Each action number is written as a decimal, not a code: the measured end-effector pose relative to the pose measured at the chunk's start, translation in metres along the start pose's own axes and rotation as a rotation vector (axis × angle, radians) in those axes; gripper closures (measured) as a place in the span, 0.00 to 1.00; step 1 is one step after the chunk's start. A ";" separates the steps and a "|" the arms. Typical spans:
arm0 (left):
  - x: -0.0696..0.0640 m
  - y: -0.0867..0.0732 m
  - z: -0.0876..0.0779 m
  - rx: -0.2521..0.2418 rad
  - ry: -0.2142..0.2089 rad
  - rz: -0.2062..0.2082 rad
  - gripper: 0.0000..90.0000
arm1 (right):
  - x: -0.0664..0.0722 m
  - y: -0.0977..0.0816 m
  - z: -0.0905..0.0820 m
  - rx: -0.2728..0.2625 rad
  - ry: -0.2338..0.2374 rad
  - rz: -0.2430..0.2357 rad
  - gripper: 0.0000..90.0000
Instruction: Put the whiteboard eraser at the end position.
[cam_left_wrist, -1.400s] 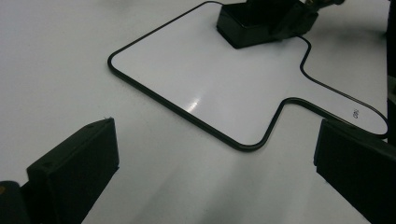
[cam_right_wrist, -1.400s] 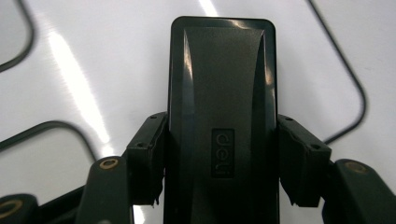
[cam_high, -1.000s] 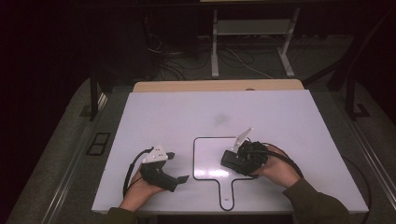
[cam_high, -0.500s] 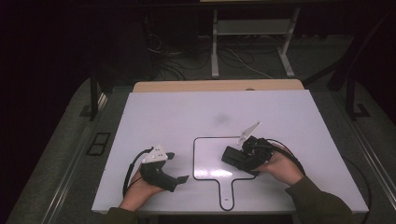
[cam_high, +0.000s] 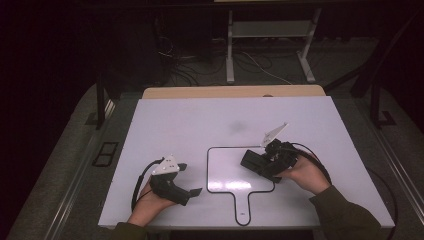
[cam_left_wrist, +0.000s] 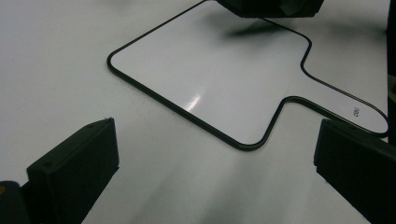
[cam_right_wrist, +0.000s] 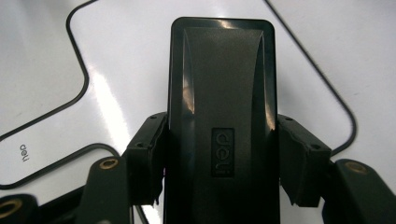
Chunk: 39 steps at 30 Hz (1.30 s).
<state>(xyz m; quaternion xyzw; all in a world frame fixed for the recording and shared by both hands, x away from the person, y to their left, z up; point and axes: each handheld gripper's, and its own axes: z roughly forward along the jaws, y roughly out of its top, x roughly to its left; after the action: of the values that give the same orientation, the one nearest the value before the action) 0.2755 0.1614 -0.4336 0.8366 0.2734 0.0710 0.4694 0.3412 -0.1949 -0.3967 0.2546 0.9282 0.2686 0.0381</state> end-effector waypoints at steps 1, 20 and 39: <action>0.000 0.000 0.000 -0.001 -0.001 -0.001 0.00 | -0.001 0.000 -0.001 -0.005 -0.001 0.001 0.43; 0.001 -0.002 0.003 -0.002 0.000 -0.011 0.00 | -0.033 0.015 -0.004 -0.060 -0.009 0.091 0.43; 0.002 -0.004 -0.003 0.003 0.010 -0.005 0.00 | -0.067 0.040 0.006 -0.079 -0.040 0.145 0.43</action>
<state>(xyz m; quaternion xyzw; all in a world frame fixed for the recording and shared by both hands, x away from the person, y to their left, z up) 0.2742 0.1661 -0.4359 0.8363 0.2779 0.0734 0.4670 0.4186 -0.1962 -0.3853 0.3245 0.8951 0.3020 0.0473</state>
